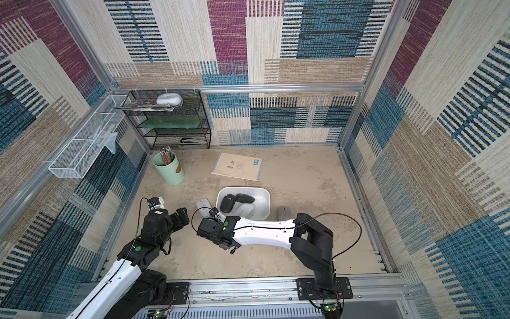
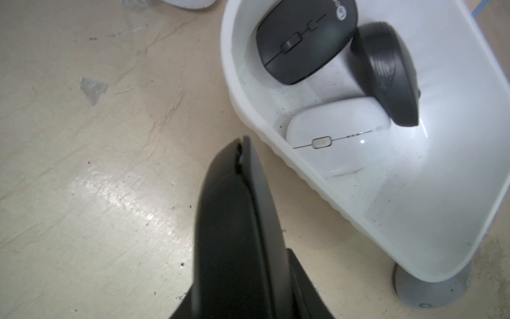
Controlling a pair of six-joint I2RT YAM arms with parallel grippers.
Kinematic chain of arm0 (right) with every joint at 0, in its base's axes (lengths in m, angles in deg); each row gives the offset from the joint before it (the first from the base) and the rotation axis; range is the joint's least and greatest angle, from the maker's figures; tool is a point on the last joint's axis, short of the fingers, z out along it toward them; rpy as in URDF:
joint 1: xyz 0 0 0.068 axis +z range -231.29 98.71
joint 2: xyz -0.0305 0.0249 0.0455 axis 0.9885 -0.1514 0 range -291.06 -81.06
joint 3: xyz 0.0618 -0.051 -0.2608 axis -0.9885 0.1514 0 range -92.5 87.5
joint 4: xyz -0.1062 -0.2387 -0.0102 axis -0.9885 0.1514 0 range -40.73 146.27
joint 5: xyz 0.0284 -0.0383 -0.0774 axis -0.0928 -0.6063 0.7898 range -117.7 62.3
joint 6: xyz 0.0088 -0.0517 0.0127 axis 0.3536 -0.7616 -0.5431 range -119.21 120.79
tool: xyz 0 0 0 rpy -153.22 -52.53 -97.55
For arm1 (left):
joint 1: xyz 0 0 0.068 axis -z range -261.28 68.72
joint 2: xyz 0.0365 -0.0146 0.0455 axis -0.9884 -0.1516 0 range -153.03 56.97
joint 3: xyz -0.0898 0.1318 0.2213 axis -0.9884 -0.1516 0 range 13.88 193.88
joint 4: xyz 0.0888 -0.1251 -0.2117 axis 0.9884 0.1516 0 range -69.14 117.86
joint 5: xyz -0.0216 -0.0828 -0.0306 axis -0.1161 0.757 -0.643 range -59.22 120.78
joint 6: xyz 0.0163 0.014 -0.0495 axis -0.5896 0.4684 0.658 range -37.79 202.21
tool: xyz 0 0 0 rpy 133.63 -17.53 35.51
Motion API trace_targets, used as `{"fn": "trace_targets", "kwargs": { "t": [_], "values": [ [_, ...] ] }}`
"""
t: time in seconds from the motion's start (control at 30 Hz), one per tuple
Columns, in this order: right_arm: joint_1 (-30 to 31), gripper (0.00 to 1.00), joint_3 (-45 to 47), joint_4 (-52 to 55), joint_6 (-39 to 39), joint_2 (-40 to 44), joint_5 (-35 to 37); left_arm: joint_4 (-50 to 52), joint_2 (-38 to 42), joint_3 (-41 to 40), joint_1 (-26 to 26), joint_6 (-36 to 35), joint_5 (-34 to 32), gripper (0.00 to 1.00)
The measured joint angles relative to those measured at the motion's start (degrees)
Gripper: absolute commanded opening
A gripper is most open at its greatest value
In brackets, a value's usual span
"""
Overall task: Take out the mouse from the storage box
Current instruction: Place the mouse at the center of the board.
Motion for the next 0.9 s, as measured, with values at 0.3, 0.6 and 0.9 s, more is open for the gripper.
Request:
{"fn": "trace_targets", "kwargs": {
  "t": [0.3,0.6,0.9],
  "values": [
    [0.37,0.2,2.1,-0.13,0.57,-2.82,0.02,-0.04,-0.79,0.0,-0.02,0.15,-0.37,0.92],
    [1.07,0.3,3.15,1.68,2.73,-5.09,1.07,-0.04,-0.68,0.0,-0.07,0.15,-0.39,0.92],
    [2.08,0.59,3.15,2.78,3.78,-5.77,1.84,0.07,-0.28,0.0,-0.07,0.15,-0.59,0.92]
  ]
}}
